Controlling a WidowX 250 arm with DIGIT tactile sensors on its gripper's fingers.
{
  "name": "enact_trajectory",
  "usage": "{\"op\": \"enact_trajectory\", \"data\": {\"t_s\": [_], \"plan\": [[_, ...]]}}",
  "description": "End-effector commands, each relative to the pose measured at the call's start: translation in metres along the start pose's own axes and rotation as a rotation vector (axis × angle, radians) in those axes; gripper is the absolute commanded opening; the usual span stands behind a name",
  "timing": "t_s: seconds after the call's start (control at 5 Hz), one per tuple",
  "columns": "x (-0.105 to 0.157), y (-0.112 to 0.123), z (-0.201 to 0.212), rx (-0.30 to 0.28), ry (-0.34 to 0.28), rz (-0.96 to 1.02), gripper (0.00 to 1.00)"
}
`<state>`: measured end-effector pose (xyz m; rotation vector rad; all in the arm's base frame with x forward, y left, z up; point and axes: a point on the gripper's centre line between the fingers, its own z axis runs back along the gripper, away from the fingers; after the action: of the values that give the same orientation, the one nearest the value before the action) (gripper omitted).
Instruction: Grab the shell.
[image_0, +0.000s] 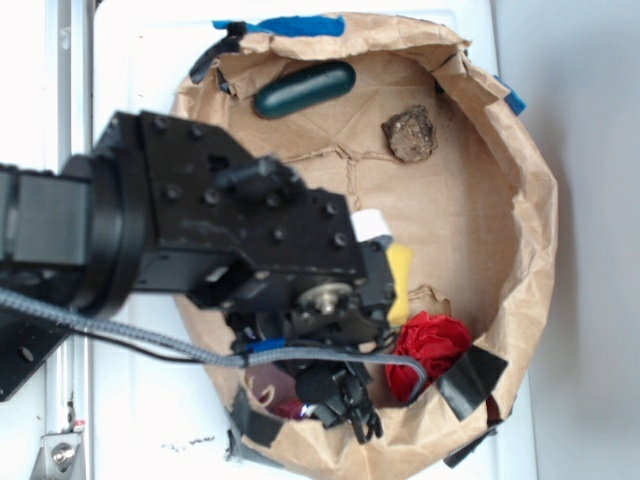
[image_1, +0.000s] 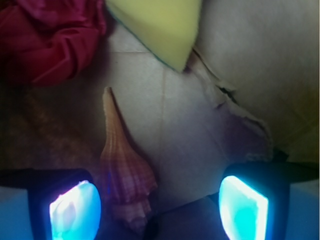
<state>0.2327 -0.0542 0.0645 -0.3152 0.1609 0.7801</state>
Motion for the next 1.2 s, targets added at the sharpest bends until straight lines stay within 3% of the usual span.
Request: {"op": "enact_trajectory", "data": {"t_s": [0.0,0.8,1.0], "plan": [[-0.010,-0.004,-0.009,-0.005,0.042,0.018,1.00],[-0.010,-0.010,-0.012,-0.021,0.055,0.013,1.00],[-0.005,-0.019,-0.002,-0.074,0.049,0.021,1.00]]}}
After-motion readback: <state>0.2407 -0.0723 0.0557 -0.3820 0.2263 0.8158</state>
